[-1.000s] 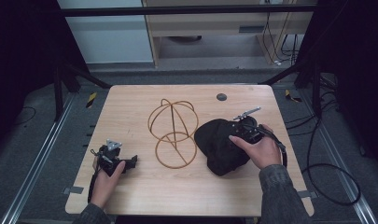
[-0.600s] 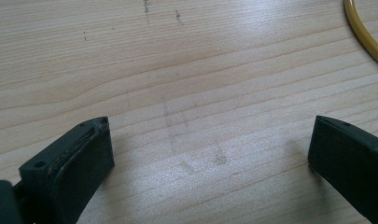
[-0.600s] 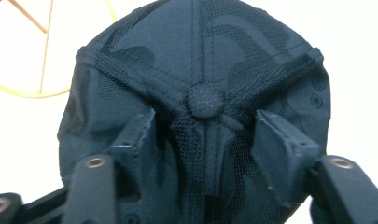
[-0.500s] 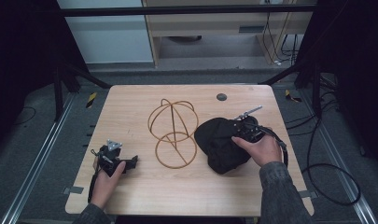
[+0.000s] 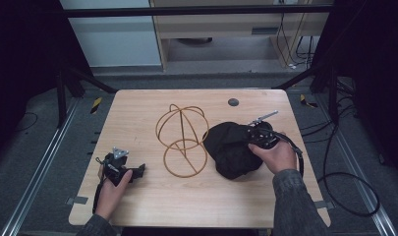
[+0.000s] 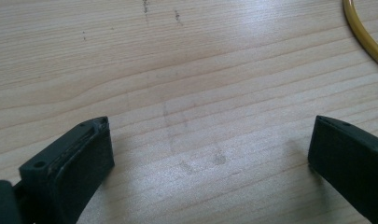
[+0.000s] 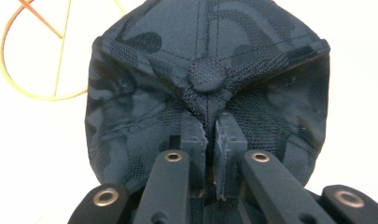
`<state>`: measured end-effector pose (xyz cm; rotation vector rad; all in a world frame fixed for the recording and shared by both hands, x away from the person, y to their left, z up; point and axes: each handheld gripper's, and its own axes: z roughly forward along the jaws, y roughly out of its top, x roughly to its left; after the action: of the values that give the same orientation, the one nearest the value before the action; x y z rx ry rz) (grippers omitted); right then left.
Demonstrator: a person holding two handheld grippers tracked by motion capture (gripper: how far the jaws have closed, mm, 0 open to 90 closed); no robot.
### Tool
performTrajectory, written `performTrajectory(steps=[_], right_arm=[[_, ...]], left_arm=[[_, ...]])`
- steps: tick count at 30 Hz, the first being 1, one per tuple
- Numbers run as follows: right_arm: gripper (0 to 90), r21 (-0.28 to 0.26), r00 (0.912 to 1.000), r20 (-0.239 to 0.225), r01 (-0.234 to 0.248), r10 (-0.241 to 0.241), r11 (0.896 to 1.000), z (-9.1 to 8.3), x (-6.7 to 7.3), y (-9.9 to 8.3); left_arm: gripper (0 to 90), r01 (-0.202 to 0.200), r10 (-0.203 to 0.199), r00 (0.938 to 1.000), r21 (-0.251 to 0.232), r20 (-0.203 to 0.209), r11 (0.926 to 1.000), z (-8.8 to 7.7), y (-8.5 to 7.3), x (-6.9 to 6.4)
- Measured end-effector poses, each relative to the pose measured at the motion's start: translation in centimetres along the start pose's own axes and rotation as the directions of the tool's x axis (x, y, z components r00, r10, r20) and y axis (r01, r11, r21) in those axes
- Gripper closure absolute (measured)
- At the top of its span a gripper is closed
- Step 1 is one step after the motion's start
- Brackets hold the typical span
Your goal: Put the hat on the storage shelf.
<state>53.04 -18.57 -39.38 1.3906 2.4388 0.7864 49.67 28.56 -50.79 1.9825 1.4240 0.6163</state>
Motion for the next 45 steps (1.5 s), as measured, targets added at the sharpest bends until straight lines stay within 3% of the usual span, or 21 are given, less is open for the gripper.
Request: performTrajectory(steps=[8,21,37,45], right_arm=[[87.0,-0.004,0.9998,0.000,0.019,-0.019,1.000,-1.1,0.0,0.3],[87.4,-0.034,0.9990,0.018,0.042,-0.042,0.999,-4.9,-0.1,0.6],[87.4,-0.131,0.9991,0.013,0.041,-0.040,0.991,-8.9,-0.1,0.4],[87.4,-0.191,0.9989,0.035,0.038,-0.032,0.981,-11.6,-0.2,0.4]], left_arm=[[0.0,0.001,-0.001,1.0000,0.000,0.001,1.0000,0.0,0.0,0.0],[0.0,-0.021,0.021,0.9995,0.000,0.022,0.9998,0.0,0.0,0.3],[0.0,-0.032,0.032,0.9990,-0.001,0.032,0.9995,0.0,0.0,0.4],[0.0,-0.030,0.030,0.9991,-0.003,0.031,0.9996,0.0,0.0,0.4]])
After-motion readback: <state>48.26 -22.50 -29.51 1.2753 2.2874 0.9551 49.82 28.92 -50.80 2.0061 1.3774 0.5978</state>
